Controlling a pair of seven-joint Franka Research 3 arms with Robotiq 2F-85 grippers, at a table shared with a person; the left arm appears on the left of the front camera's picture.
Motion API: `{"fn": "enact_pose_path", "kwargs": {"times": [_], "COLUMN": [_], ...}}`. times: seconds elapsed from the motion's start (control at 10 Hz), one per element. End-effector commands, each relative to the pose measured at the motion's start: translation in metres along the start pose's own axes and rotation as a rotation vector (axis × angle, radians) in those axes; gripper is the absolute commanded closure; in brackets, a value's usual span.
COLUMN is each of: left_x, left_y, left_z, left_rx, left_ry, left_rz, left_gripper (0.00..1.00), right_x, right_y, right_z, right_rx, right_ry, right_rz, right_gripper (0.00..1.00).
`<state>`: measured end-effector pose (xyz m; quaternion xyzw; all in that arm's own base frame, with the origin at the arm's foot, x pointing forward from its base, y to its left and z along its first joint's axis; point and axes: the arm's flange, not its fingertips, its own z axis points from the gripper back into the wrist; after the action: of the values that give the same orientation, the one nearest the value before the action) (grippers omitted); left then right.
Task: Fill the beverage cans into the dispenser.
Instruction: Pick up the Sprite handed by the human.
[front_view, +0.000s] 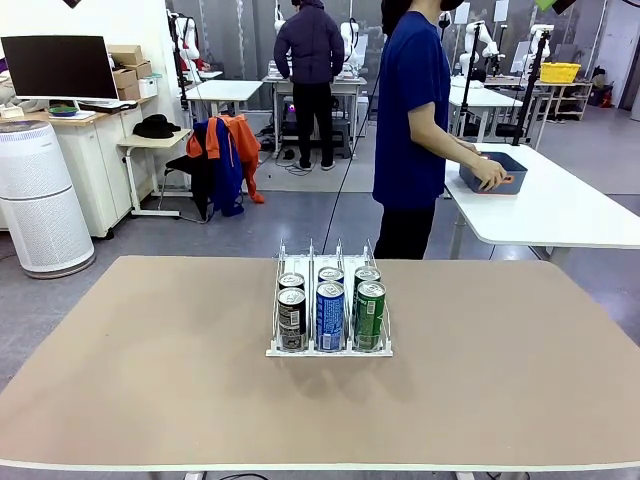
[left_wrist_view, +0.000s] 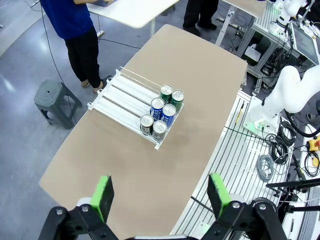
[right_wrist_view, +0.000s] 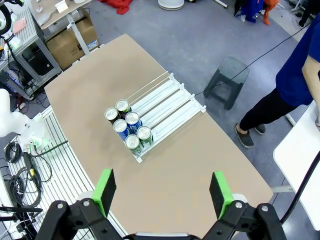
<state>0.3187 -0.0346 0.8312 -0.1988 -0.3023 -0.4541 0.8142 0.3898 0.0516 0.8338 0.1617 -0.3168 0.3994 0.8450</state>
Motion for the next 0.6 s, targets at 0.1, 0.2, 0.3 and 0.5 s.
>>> {"fn": "enact_pose_path", "kwargs": {"times": [0.1, 0.2, 0.3, 0.5], "left_x": [-0.0013, -0.0013, -0.0013, -0.0013], "left_y": [0.0002, 0.0002, 0.0002, 0.0002], "left_z": [-0.0004, -0.0004, -0.0004, -0.0004], "left_rx": [0.012, 0.012, 0.012, 0.012], "left_ry": [0.003, 0.003, 0.003, 0.003], "left_rz": [-0.001, -0.001, -0.001, -0.001], "left_gripper": [0.00, 0.00, 0.00, 0.00], "right_x": [0.0002, 0.0002, 0.0002, 0.0002], "right_y": [0.0026, 0.0026, 0.0026, 0.0026], "right_z": [0.0009, 0.0009, 0.0009, 0.0009], "right_rx": [0.002, 0.002, 0.002, 0.002], "right_ry": [-0.001, -0.001, -0.001, -0.001], "right_rz": [-0.014, -0.014, -0.014, -0.014], "right_gripper": [0.00, 0.00, 0.00, 0.00]}}
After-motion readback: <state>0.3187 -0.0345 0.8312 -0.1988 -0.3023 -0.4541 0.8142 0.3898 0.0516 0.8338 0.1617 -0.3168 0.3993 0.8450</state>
